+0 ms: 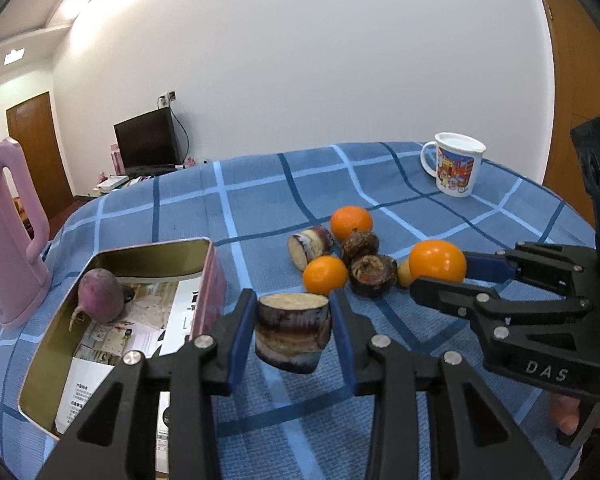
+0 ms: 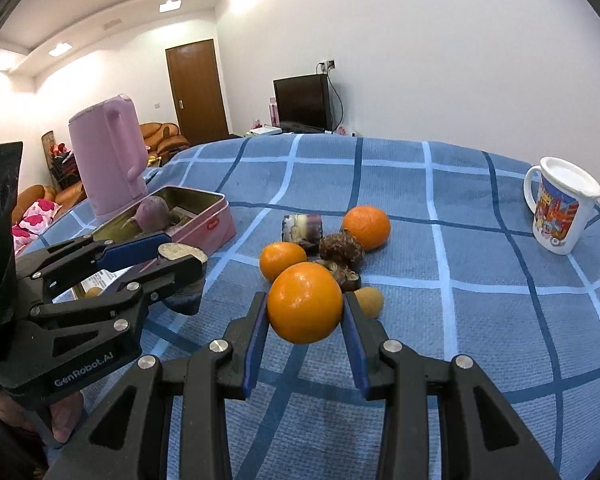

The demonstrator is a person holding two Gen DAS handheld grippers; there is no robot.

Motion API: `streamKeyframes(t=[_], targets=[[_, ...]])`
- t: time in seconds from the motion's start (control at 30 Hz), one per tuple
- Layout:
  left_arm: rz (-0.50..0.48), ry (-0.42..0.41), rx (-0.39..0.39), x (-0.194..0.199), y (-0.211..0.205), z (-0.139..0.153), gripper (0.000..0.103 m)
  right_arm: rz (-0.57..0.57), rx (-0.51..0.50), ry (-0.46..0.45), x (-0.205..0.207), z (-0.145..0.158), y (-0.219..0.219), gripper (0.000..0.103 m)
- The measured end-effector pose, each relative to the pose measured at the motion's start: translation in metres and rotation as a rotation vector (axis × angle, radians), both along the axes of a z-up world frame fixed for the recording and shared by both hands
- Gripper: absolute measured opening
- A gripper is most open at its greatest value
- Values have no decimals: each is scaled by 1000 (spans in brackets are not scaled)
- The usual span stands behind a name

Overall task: Organize fruits
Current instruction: 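Lift the taro piece with the left gripper while the right gripper lifts the orange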

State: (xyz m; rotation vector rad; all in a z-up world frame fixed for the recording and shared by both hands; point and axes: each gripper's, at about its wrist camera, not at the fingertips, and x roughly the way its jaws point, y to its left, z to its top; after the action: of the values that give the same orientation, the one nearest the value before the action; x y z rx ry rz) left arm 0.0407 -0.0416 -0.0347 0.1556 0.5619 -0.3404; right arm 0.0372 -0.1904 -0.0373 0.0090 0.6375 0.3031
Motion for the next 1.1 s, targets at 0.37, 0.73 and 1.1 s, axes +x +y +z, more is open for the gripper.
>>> streamKeyframes(t=[0.37, 0.73, 1.1], targets=[[20, -79, 4, -13, 2, 6, 39, -4, -12, -55, -8, 5, 2, 38], [37, -158, 10, -24, 3, 11, 39, -5, -19, -144, -23, 13, 3, 38], [52, -209, 5, -29, 5, 15, 39, -16, -17, -202, -32, 18, 2, 38]])
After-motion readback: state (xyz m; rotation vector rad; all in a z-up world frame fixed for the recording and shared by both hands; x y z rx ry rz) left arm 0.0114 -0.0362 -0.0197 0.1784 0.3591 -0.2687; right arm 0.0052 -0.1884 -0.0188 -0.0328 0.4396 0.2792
